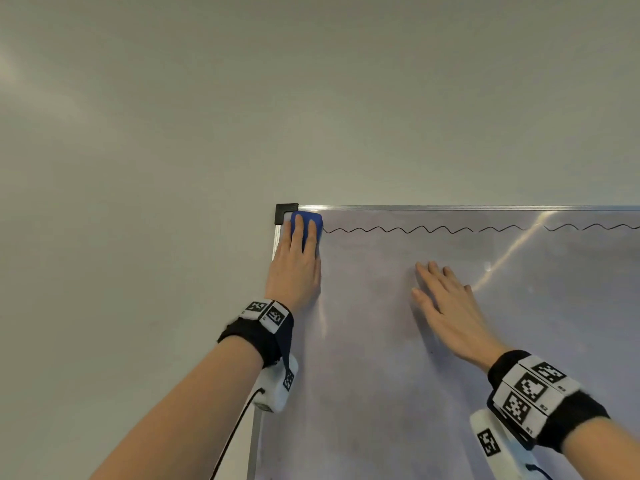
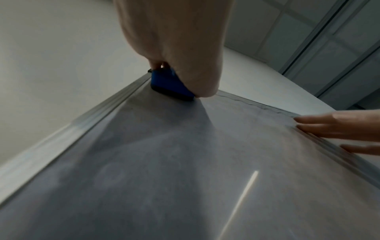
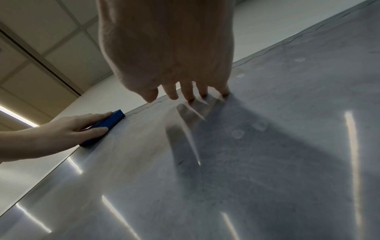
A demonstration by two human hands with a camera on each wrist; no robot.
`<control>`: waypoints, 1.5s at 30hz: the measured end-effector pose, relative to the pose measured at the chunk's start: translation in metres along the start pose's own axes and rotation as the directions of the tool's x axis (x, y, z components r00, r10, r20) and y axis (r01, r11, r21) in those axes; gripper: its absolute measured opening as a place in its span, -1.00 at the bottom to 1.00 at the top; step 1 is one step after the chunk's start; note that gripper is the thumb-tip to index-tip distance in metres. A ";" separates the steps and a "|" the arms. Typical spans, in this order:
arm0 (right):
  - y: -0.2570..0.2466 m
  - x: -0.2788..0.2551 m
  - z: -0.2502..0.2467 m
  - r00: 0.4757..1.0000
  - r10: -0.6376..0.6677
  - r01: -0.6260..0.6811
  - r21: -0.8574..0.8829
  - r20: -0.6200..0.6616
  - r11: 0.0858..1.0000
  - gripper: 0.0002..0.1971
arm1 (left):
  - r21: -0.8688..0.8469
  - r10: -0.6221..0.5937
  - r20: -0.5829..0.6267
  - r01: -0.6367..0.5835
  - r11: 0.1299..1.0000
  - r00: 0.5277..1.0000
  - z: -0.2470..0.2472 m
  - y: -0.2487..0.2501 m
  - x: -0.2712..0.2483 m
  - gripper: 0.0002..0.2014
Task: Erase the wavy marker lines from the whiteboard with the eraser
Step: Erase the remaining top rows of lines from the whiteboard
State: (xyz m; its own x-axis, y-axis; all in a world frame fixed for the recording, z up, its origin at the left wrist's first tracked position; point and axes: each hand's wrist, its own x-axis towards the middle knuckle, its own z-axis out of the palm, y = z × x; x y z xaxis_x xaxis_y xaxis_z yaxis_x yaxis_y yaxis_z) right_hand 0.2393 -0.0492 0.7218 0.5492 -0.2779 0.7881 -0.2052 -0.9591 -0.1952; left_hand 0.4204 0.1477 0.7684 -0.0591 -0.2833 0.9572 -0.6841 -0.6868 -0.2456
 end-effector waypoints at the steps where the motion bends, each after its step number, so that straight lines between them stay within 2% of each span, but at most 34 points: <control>1: 0.000 0.000 0.000 1.000 0.000 0.000 0.002 0.004 1.000 -0.45 | 0.004 -0.009 0.000 0.009 1.000 1.000 0.000 -0.001 0.002 -0.37; 5: 0.001 0.000 0.000 1.000 -0.002 0.002 0.012 0.003 1.000 -0.46 | -0.020 -0.044 -0.014 0.044 0.999 0.999 0.003 0.016 -0.019 -0.39; 9: 0.000 0.000 0.000 1.000 -0.004 0.004 -0.007 0.007 1.000 -0.45 | -0.046 0.000 0.018 0.000 0.999 1.000 0.008 0.029 -0.048 -0.40; 14: 0.002 0.000 0.001 1.000 -0.016 0.017 -0.022 0.007 1.000 -0.45 | -0.009 -0.048 -0.048 0.047 0.999 0.998 0.013 0.004 0.002 -0.41; 17: 0.002 0.000 0.002 1.000 -0.021 0.021 -0.028 0.003 0.999 -0.45 | 0.021 -0.154 0.055 0.153 0.988 0.987 0.023 0.006 0.017 -0.38; 19: 0.001 0.000 0.002 1.000 -0.021 0.021 -0.035 0.002 0.999 -0.45 | -0.013 -0.194 0.054 0.195 0.981 0.980 0.028 0.019 0.017 -0.37; 24: 0.002 -0.001 -0.001 0.999 -0.017 0.017 -0.027 0.029 0.999 -0.46 | -0.117 -0.015 0.046 0.020 0.993 0.999 0.027 0.058 0.010 -0.39; 26: 0.003 -0.001 -0.004 0.999 -0.021 0.022 -0.028 0.039 0.999 -0.46 | -0.140 0.047 0.005 -0.046 0.989 0.999 0.025 0.051 0.004 -0.40; 28: 0.004 -0.001 -0.007 0.998 -0.032 0.033 -0.021 0.054 0.999 -0.46 | -0.088 0.083 -0.018 -0.084 0.993 0.996 0.020 0.035 -0.003 -0.44; 30: 0.004 -0.001 -0.011 0.997 -0.038 0.036 0.019 0.070 0.999 -0.45 | -0.013 0.038 -0.014 -0.038 0.999 0.999 0.016 0.020 -0.007 -0.46; 32: 0.008 -0.003 -0.017 0.998 -0.030 0.027 0.053 0.059 0.998 -0.45 | 0.009 -0.058 -0.003 0.058 0.998 0.998 0.018 0.019 -0.009 -0.44; 33: 0.011 -0.006 -0.020 0.999 -0.022 0.019 0.053 0.044 0.998 -0.46 | -0.038 -0.139 0.035 0.141 0.989 0.990 0.018 0.024 -0.009 -0.42; 35: 0.022 -0.012 -0.025 1.000 0.001 -0.001 -0.008 -0.005 1.000 -0.46 | -0.122 -0.322 0.103 0.333 0.935 0.941 0.019 0.044 -0.002 -0.38; 36: 0.030 -0.015 -0.028 0.999 0.019 -0.020 -0.057 -0.033 0.998 -0.46 | -0.143 -0.352 0.121 0.367 0.919 0.928 0.020 0.055 0.004 -0.36; 37: 0.038 -0.019 -0.031 0.998 0.044 -0.049 -0.104 -0.050 0.993 -0.46 | -0.148 -0.332 0.127 0.349 0.925 0.935 0.021 0.068 0.011 -0.35; 39: 0.050 -0.023 -0.035 0.995 0.090 -0.094 -0.158 -0.032 0.983 -0.45 | -0.106 -0.220 0.105 0.231 0.967 0.970 0.027 0.092 0.023 -0.33; 41: 0.057 -0.025 -0.034 0.996 0.090 -0.090 -0.188 -0.007 0.978 -0.44 | -0.084 -0.155 0.136 0.168 0.982 0.979 0.031 0.111 0.030 -0.33; 43: 0.058 -0.024 -0.031 0.997 0.073 -0.076 -0.184 -0.027 0.980 -0.44 | -0.088 -0.104 0.142 0.117 0.989 0.984 0.031 0.116 0.031 -0.34; 45: 0.057 -0.023 -0.029 0.996 0.073 -0.080 -0.163 -0.052 0.983 -0.44 | -0.075 -0.016 0.077 0.022 0.997 0.997 0.025 0.105 0.024 -0.36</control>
State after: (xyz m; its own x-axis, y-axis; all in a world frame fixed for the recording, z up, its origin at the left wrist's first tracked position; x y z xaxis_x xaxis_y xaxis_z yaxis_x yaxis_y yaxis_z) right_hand 0.1917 -0.0961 0.7098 0.4899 -0.3438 0.8011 -0.3781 -0.9118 -0.1601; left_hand 0.3659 0.0519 0.7620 0.0081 -0.3229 0.9464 -0.7377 -0.6409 -0.2123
